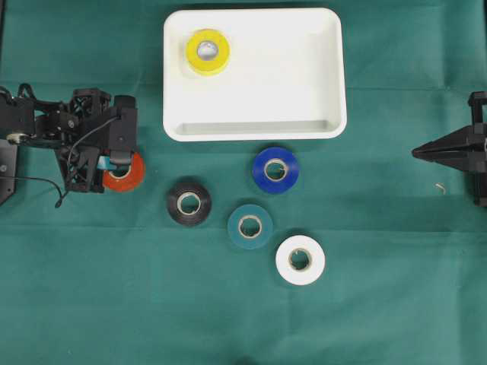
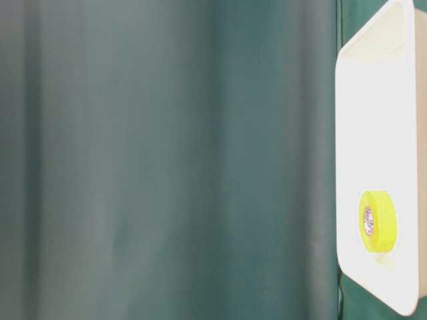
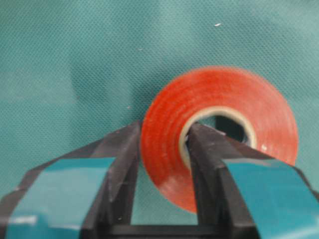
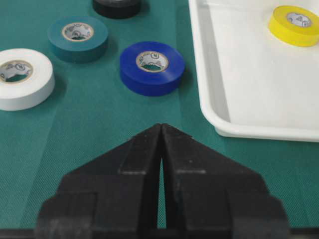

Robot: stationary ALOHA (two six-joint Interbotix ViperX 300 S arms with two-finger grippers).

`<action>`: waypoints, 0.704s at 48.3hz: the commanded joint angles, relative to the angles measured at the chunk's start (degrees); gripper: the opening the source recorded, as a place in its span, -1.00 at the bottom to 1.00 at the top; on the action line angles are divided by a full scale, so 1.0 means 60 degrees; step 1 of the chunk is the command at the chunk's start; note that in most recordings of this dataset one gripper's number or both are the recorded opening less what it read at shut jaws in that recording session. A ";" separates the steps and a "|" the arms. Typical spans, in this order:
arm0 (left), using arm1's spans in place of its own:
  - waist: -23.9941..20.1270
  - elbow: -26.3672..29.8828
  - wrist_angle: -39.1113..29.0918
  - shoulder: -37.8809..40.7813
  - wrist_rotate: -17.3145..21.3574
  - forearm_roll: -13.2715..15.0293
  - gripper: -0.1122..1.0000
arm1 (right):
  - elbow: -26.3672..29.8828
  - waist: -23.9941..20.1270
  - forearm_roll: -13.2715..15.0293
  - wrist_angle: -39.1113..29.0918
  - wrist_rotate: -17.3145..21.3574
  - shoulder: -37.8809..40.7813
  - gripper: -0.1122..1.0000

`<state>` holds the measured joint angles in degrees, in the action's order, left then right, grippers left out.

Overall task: Put the tape into the white case with the left arm.
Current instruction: 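Move the left gripper to the red roll and grip its hole, then lift the red roll and carry it into the white tray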

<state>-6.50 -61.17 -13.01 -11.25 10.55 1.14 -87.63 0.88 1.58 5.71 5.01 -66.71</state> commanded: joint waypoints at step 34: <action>0.0688 0.1143 -0.2285 -0.1582 -0.0103 0.0044 -0.35 | 0.0088 0.0015 0.0015 0.0044 0.0029 0.0059 -0.97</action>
<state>-2.81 -56.43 -24.79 -18.19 10.11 1.23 -87.63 0.88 1.58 5.71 5.10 -66.71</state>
